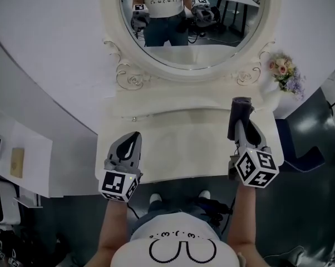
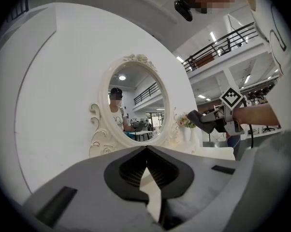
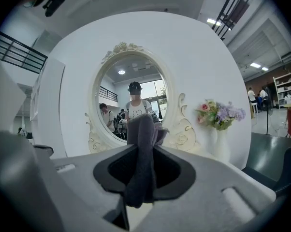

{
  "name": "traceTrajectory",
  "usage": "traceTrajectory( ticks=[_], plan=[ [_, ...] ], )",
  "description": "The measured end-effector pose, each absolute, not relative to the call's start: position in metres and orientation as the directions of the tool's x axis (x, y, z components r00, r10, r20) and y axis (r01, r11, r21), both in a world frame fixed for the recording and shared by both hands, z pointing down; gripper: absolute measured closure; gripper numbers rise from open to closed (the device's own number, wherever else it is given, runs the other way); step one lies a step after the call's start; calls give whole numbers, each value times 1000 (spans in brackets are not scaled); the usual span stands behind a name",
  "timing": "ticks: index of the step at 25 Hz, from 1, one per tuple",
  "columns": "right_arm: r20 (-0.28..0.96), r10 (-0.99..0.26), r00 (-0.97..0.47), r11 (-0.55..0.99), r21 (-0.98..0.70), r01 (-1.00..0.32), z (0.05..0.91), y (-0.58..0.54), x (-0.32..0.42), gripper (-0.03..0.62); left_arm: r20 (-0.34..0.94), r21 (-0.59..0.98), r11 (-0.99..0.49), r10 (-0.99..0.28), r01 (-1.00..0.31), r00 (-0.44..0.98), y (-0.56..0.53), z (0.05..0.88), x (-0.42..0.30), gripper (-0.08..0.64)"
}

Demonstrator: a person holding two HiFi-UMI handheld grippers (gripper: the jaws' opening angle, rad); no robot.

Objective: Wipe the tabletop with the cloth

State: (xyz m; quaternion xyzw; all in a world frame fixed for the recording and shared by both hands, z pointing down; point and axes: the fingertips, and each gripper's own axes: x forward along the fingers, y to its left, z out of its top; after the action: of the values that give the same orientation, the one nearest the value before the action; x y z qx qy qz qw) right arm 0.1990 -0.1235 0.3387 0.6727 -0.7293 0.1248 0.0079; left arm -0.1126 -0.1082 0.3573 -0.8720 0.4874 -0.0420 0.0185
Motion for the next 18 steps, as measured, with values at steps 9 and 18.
traceTrajectory(
  ticks=[9,18],
  plan=[
    [190,-967,-173,128,-228,-965,347,-122,126,500,21,-80,-475,-880,-876,475,-104,348,-165,558],
    [216,-926,-310,256,-245,-935,360,-125,26,499,14,-57,-408,-913,-911,408,-96,354,-233,558]
  ],
)
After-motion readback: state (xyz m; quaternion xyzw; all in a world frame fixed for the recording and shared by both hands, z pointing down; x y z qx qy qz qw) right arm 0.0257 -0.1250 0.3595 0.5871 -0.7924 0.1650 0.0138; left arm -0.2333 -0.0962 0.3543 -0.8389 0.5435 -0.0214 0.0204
